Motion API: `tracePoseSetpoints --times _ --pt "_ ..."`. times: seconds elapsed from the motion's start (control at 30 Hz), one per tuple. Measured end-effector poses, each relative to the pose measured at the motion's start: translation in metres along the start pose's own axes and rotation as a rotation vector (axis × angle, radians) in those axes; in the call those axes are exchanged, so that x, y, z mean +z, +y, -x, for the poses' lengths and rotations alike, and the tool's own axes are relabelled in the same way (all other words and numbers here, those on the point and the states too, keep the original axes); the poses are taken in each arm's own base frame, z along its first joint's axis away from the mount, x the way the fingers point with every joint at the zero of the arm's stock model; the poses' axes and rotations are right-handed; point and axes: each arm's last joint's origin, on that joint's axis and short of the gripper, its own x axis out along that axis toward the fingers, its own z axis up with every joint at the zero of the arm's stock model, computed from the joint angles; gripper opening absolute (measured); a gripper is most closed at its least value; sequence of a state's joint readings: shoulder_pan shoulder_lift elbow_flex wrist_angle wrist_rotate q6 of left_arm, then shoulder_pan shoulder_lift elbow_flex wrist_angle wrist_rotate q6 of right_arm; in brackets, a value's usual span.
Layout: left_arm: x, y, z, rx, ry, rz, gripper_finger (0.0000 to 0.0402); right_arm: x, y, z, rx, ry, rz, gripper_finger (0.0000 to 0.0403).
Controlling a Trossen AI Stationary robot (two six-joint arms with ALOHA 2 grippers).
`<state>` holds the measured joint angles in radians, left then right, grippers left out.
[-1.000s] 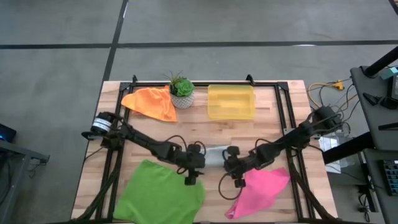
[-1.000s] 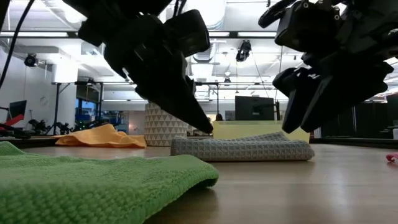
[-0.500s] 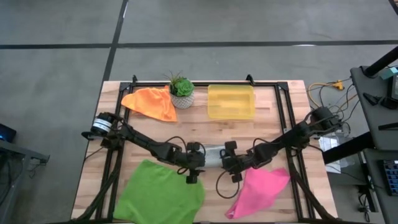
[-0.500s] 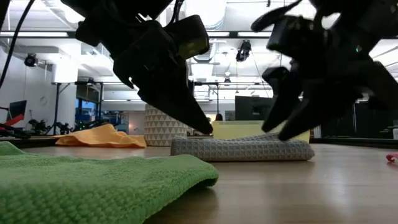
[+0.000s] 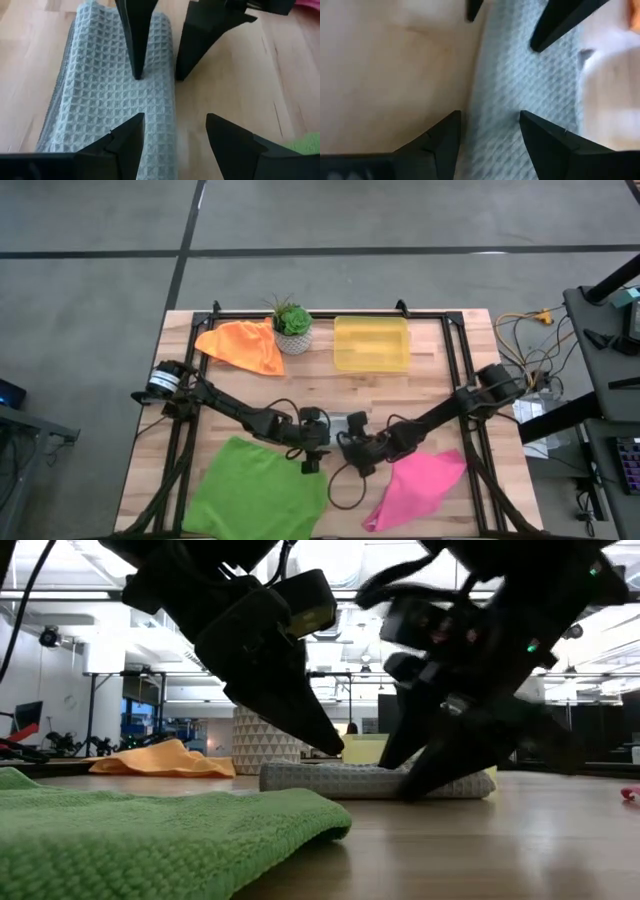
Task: Fold microfiber towels
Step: Put the gray microfiber cloth into the yellow bin
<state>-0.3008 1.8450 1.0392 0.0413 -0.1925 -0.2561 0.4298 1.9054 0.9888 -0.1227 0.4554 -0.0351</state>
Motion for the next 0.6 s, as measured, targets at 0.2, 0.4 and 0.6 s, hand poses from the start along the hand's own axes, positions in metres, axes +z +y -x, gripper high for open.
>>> tracePoseSetpoints --times 0.2,0.4,0.6 --pt "-0.003 0.002 -0.001 0.003 0.01 0.004 0.0199 0.003 0.008 -0.02 -0.046 0.168 0.014 0.0171" --pt "-0.003 0.002 -0.001 0.004 0.014 0.086 0.0199 0.011 0.01 -0.023 -0.065 0.211 -0.05 0.0072" --pt "0.003 0.003 0.013 0.009 0.03 0.129 0.0199 0.021 -0.01 -0.007 -0.043 0.203 -0.148 0.0015"
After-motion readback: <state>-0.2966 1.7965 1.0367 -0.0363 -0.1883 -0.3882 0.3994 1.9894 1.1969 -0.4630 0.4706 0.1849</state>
